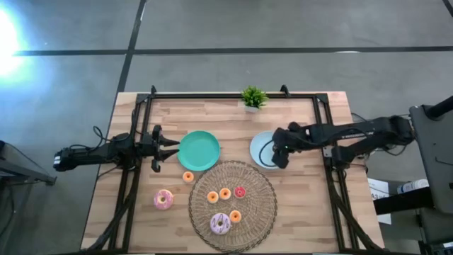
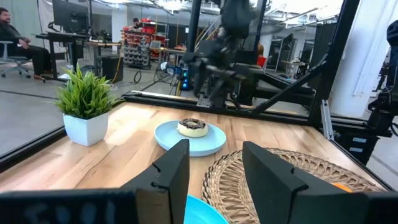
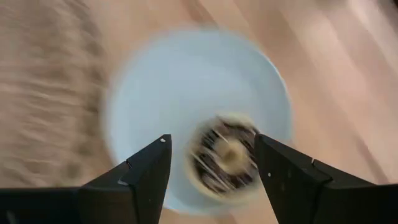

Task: Pick & Place donuts
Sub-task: Put the big purple doughnut on the light blue plate

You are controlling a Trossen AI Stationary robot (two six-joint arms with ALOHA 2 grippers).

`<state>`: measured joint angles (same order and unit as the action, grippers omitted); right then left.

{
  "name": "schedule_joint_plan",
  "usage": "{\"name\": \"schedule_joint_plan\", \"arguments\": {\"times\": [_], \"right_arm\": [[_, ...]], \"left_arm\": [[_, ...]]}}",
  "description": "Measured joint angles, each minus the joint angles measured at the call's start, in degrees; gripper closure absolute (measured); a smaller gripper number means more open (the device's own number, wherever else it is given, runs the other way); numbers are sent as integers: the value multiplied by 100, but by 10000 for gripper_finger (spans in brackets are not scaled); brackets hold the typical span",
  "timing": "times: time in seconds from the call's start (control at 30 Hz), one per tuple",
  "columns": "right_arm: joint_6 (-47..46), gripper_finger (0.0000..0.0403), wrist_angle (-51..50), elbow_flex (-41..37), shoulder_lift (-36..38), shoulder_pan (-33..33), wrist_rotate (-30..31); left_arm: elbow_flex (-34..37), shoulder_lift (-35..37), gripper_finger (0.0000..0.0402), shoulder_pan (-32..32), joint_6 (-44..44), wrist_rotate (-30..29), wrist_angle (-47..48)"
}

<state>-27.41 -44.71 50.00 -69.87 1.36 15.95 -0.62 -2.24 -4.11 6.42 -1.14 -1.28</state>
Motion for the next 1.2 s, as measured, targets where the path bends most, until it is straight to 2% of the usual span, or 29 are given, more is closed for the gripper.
{"name": "schedule_joint_plan", "arguments": {"times": [0.13, 0.33, 0.4, 0.47, 0.6, 0.67, 0.97, 1.07, 1.2], "right_arm": [[122, 181, 444, 197, -56, 431, -113], [-503, 182, 555, 362, -327, 721, -300], [-608, 182, 664, 390, -409, 780, -396], [-628, 182, 880, 418, -489, 835, -704], [-739, 182, 1272, 485, -751, 855, -1550], [-725, 182, 1388, 549, -946, 855, -1759], [155, 182, 1299, 1264, -1984, 882, -1946], [460, 182, 991, 1639, -2355, 892, -1943], [760, 184, 556, 2116, -2693, 986, -1879]], "left_arm": [[1, 0, 278, -1, 136, -1, -13], [2, 0, 278, 5, 721, -43, -68], [2, 2, 278, 9, 1515, -29, -79], [2, 2, 278, 9, 2741, -23, -140], [2, 2, 278, 9, 6479, -36, -164], [2, -5, 278, 13, 7128, -324, -145], [2, -22, 278, 9, 7046, -1196, -173], [2, -23, 278, 20, 7068, -1159, -170], [2, -29, 278, 49, 6897, -661, -382]]}}
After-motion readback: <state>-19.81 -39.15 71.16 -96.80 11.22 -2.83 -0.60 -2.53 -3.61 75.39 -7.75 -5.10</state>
